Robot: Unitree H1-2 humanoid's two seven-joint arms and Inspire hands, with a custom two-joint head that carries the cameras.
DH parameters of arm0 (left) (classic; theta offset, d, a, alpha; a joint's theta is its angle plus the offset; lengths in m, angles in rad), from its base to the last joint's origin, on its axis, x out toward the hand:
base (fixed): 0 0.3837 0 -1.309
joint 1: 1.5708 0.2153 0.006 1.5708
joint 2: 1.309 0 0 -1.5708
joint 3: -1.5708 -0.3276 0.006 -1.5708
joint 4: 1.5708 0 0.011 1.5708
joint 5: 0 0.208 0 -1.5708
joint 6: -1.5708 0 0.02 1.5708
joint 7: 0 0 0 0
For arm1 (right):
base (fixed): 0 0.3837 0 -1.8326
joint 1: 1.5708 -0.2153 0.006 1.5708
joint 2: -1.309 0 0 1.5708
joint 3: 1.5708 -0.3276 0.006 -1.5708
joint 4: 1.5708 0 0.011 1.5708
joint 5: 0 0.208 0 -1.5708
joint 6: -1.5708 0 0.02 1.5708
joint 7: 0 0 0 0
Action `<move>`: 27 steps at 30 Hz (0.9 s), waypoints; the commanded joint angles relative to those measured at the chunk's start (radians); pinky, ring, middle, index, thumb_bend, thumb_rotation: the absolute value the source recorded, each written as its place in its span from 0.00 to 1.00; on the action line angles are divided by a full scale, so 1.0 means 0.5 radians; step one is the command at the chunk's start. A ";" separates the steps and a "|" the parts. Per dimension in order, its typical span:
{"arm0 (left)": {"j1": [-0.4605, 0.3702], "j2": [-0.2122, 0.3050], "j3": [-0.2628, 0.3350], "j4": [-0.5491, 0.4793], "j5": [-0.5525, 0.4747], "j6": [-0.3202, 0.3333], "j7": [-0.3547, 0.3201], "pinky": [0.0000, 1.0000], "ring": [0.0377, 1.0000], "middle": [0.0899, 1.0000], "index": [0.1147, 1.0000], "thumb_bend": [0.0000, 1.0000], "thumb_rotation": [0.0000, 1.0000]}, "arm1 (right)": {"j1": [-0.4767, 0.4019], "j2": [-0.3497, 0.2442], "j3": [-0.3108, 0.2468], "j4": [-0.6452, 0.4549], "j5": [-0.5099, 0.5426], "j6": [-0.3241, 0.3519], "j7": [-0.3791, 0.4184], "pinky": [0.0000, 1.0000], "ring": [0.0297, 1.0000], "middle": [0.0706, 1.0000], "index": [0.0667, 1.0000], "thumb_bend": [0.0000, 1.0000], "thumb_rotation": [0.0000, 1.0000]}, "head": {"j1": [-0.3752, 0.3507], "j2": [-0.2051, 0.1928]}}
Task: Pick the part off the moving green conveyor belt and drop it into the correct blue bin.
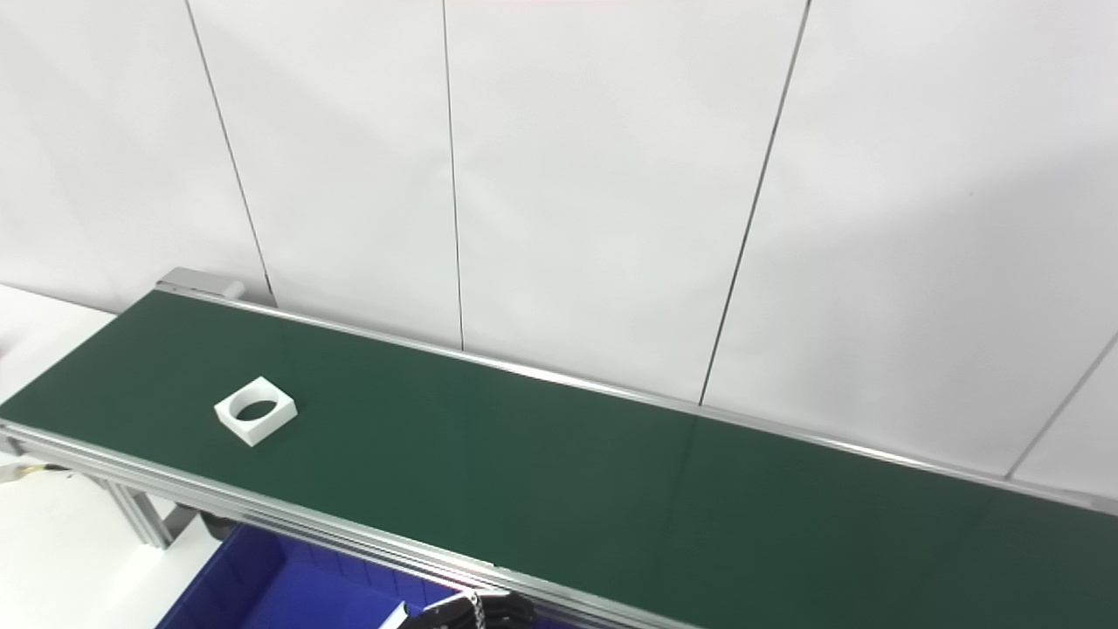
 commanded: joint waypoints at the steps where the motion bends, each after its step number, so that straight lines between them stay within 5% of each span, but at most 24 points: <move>1: -0.025 -0.002 -0.008 -0.022 0.019 -0.078 0.032 0.67 0.72 0.73 0.71 0.97 0.09 | -0.021 0.001 -0.014 -0.023 0.025 -0.110 -0.015 0.82 0.87 0.90 0.97 0.95 0.25 | -0.006 0.000; 17: -0.023 -0.012 -0.010 -0.176 0.004 -0.078 0.066 0.69 0.72 0.73 0.71 0.96 0.09 | -0.034 -0.017 0.002 -0.007 0.028 -0.127 -0.050 0.79 0.85 0.89 0.96 0.96 0.22 | -0.018 -0.012; 27: -0.082 -0.015 0.064 -0.421 0.296 -0.078 0.429 0.65 0.71 0.71 0.70 1.00 0.19 | -0.039 -0.023 0.016 -0.029 0.022 -0.127 -0.059 0.78 0.84 0.89 0.96 0.96 0.22 | -0.042 -0.007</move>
